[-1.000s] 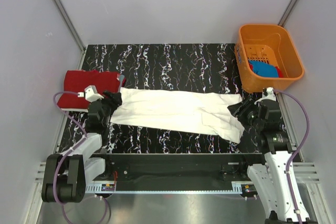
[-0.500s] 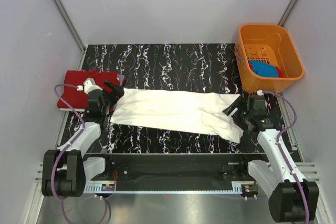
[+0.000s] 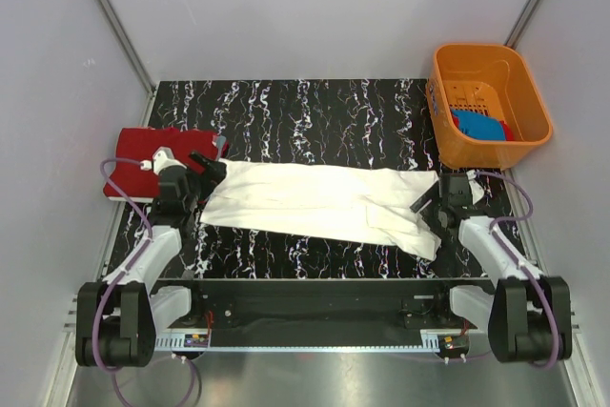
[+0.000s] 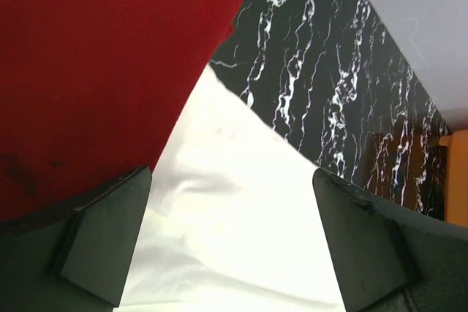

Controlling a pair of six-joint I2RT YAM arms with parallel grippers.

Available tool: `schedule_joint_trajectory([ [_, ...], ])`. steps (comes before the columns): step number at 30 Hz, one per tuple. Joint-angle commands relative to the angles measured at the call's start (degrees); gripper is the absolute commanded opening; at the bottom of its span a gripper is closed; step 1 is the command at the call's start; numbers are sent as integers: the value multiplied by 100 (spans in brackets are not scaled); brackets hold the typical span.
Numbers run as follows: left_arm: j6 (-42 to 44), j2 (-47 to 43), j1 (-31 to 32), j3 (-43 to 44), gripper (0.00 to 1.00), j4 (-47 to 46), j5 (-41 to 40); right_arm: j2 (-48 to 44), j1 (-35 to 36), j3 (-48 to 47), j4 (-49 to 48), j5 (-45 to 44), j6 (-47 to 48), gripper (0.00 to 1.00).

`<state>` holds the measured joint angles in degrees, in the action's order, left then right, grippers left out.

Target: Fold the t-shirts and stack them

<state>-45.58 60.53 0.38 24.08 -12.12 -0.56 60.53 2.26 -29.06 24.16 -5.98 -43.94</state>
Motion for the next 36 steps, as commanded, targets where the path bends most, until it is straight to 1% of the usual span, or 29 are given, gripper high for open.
schedule_joint_trajectory([
  [1,14,-156,84,0,99,376,161,511,64,-161,-543,-70,-106,77],
  [3,58,-200,304,44,99,613,82,713,142,-258,-614,-70,-149,77],
  [5,128,-235,610,150,99,1008,-302,933,204,-293,-702,-123,-228,77],
  [6,189,-244,699,202,99,1340,-418,1047,265,-319,-737,-158,-298,75],
  [8,269,-244,892,343,99,1650,-672,1188,292,-346,-851,-193,-360,72],
  [9,295,-244,928,378,99,1930,-743,1346,292,-398,-869,-237,-387,67],
  [11,348,-270,1007,431,99,2143,-875,1487,301,-530,-922,-281,-396,60],
  [12,374,-296,1025,414,99,2257,-902,1636,301,-574,-983,-342,-352,51],
  [14,392,-384,1051,318,99,2345,-937,1803,301,-775,-1019,-491,-326,41],
  [15,401,-428,1060,274,99,2372,-929,2022,301,-872,-1036,-631,-230,33],
  [16,401,-480,1060,238,99,2390,-929,2137,301,-987,-1019,-694,-194,23],
  [19,392,-525,1113,168,99,2477,-929,2708,301,-1592,-853,-861,-62,9],
  [20,375,-516,1148,168,99,2521,-955,2866,292,-1925,-826,-844,-44,8],
  [22,357,-446,1166,159,99,2557,-990,3297,301,-2234,-790,-817,-96,7],
  [25,296,-288,1175,194,99,2592,-1069,3912,319,-2981,-834,-738,-159,7],
  [26,269,-244,1175,220,99,2601,-1130,4096,336,-3496,-782,-816,-124,8],
  [28,278,-156,1175,264,99,2592,-1166,4702,371,-4122,-553,-975,-53,8],
  [29,287,-121,1175,282,99,2592,-1192,4922,380,-4752,-510,-1010,34,9],
  [30,287,-77,1175,299,99,2566,-1201,5385,389,-5097,-387,-1089,165,9],
  [31,287,-7,1175,326,99,2557,-1201,5634,389,-5440,-343,-1107,202,9],
  [32,287,46,1175,335,99,2539,-1184,5880,389,-6140,-307,-1055,393,11],
  [33,287,99,1175,343,99,2487,-1166,6352,389,-6521,-168,-907,508,13],
  [34,287,238,1175,361,99,2460,-1157,6583,389,-6899,-88,-836,605,13],
  [35,278,318,1175,387,99,2443,-1148,6777,380,-7555,-9,-696,815,14],
  [36,278,397,1175,422,99,2390,-1157,7031,398,-7805,62,-555,895,14],
])
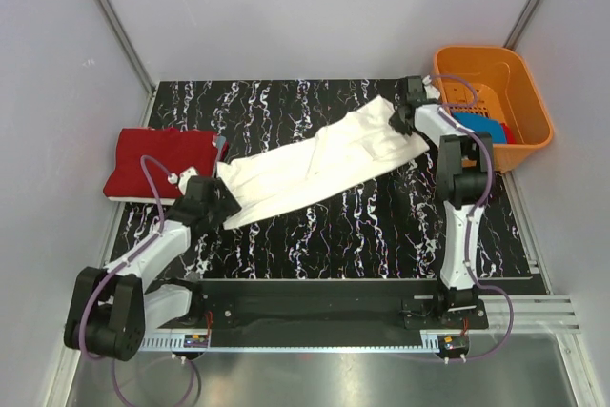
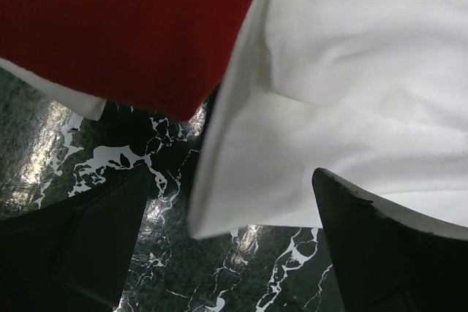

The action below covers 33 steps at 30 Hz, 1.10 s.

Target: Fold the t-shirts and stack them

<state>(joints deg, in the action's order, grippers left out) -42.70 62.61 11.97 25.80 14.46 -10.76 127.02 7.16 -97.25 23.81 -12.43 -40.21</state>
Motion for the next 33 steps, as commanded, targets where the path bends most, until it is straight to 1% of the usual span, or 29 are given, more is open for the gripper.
schedule_joint_trajectory([
  [1,-11,347,16,276,99,-268,-180,437,-66,-1145,80,117,575,15],
  [2,-19,427,16,328,99,-286,-189,429,-65,-1260,10,144,662,16],
  [6,-107,673,16,408,99,-417,-321,297,-57,-1138,-394,161,751,19],
  [11,-274,1139,34,566,99,-707,-224,481,-57,-1498,-220,319,883,21],
  [13,-327,1358,60,698,99,-751,-251,473,-57,-1437,-298,398,874,21],
  [15,-353,1577,78,820,95,-900,-198,429,-57,-1367,-412,486,865,21],
  [19,-458,2017,227,1066,75,-1077,-119,437,-57,-1331,-474,504,883,22],
  [21,-502,2263,358,1137,56,-1138,-93,481,-57,-1331,-509,522,927,22],
  [22,-529,2291,437,1242,52,-1043,-267,481,-57,-1349,-509,513,927,23],
  [23,-529,2308,499,1252,42,-963,-338,525,-57,-1358,-509,530,944,23],
  [25,-599,2256,649,1199,34,-936,-435,560,-57,-1419,-474,583,953,23],
  [26,-608,2238,684,1112,26,-1006,-392,621,-57,-1445,-413,609,988,23],
  [29,-626,2282,816,954,12,-1059,-199,736,-57,-1569,-299,601,1015,23],
  [30,-626,2299,894,901,2,-1042,-154,745,-57,-1586,-290,592,1023,23],
  [31,-652,2282,947,848,0,-1024,-93,763,-57,-1621,-246,583,1041,23],
  [33,-739,2090,1192,585,0,-1015,-66,807,-57,-1648,-246,575,1085,23],
])
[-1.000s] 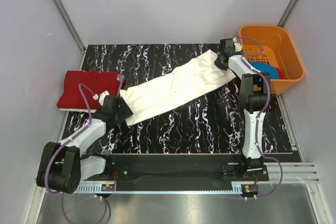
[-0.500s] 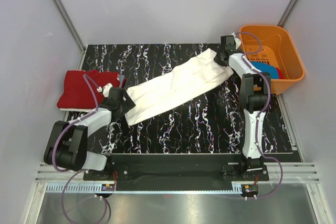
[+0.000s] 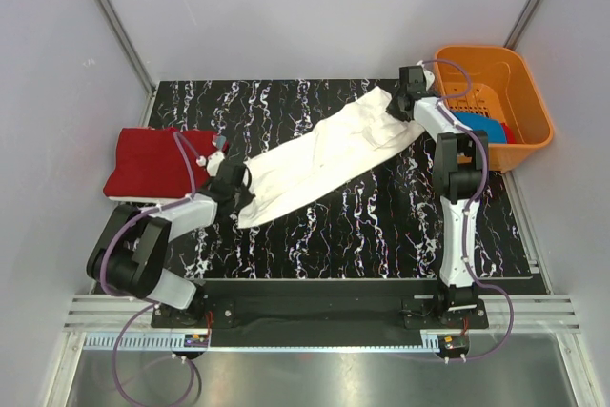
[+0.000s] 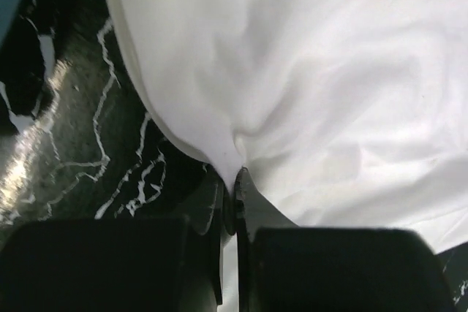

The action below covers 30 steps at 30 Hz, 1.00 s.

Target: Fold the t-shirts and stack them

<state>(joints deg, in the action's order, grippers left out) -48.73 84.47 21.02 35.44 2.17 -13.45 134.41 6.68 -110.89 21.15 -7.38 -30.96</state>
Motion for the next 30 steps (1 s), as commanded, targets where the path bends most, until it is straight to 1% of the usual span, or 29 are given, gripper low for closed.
schedule_joint_trajectory([
  [1,-189,-201,385,-484,0,222,194,85,-9,-336,38,78,187,22],
  [2,-250,-316,508,-590,0,274,168,138,-17,-363,56,96,204,22],
  [5,-636,-999,1157,-977,0,476,10,287,-9,-521,126,201,248,20],
  [6,-760,-1124,1586,-1126,0,555,-156,331,-17,-591,153,245,257,20],
  [8,-1295,-1518,2053,-1223,0,924,-385,471,-9,-775,205,351,275,19],
  [9,-1723,-1643,2543,-1259,0,1047,-604,516,-9,-837,214,403,275,19],
  [11,-2208,-1941,3073,-1364,0,1363,-824,673,0,-1057,232,605,336,18],
  [12,-2707,-1995,3589,-1364,0,1495,-1061,744,18,-1275,276,649,354,18],
  [14,-3175,-2074,4022,-1321,0,1882,-1238,981,61,-1557,451,729,433,18],
  [15,-3543,-2066,4372,-1277,0,1988,-1343,1069,97,-1863,521,877,468,17],
  [17,-3853,-2040,4717,-1198,0,2059,-1414,1368,176,-2172,627,1053,573,17],
  [18,-4159,-1996,5145,-1154,0,2059,-1615,1456,211,-2487,654,1124,600,17],
  [20,-4503,-1777,5561,-909,0,2173,-1853,1781,299,-2848,828,1195,652,17],
  [21,-4705,-1689,5832,-803,4,2260,-2011,1886,325,-3190,882,1238,670,17],
  [23,-4838,-1443,6062,-531,6,2646,-2187,2045,352,-3403,961,1291,696,18],
  [24,-4848,-1381,6246,-312,20,2770,-2336,2063,361,-3465,935,1291,723,18],
  [25,-4717,-1337,6248,-231,31,2814,-2329,2046,361,-3457,848,1248,766,26],
  [26,-4577,-1267,6257,-161,33,2797,-2294,2019,361,-3457,804,1230,810,33],
  [27,-4471,-1257,6257,-99,42,2815,-2224,2002,361,-3465,786,1221,837,40],
  [28,-4461,-1257,6257,-90,62,2815,-2180,1975,352,-3474,725,1204,872,48],
  [30,-4461,-1327,6248,-134,78,2824,-2101,1940,361,-3535,742,1221,881,56],
])
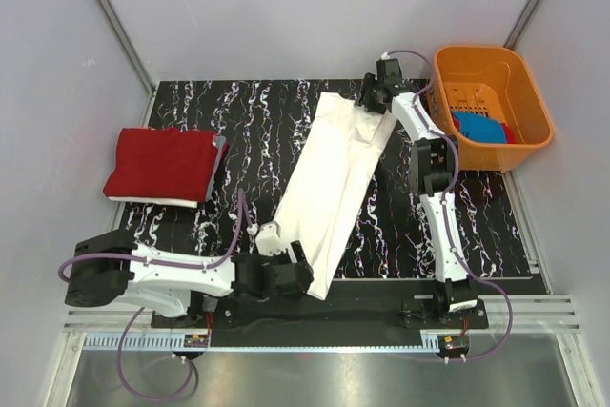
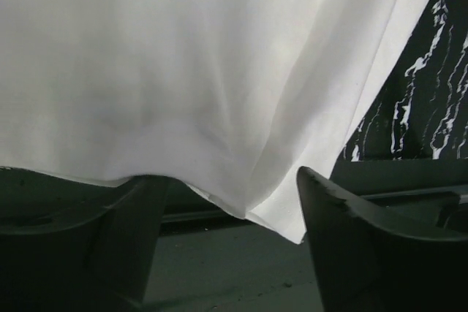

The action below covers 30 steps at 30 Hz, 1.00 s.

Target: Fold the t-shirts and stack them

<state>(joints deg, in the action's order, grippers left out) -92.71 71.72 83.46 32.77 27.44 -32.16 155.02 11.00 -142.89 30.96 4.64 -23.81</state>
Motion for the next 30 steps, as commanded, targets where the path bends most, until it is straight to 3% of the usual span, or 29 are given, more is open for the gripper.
schedule_joint_trajectory([
  [1,-63,-105,12,124,86,358,-229,-182,-72,-336,-222,97,158,59],
  [5,226,-736,-93,45,90,481,-299,-533,-63,-161,-257,212,149,64],
  [11,1500,-1756,-1207,-96,91,455,184,-1307,-63,305,-160,-42,96,79],
  [14,1975,-2161,-1594,-70,91,578,149,-1842,-63,928,-327,-165,96,81],
  [18,2852,-2268,-2340,-113,91,290,621,-2659,-72,2392,-643,-394,-122,79],
  [21,3502,-2067,-3157,-148,91,-141,1218,-3266,-90,3500,-1126,-429,-386,69],
  [23,3750,-1874,-3650,-131,90,-318,1440,-3496,-125,3846,-1311,-360,-545,63],
  [30,4348,-1460,-4303,-17,89,-889,1932,-3584,-142,4760,-1610,326,-1028,59],
])
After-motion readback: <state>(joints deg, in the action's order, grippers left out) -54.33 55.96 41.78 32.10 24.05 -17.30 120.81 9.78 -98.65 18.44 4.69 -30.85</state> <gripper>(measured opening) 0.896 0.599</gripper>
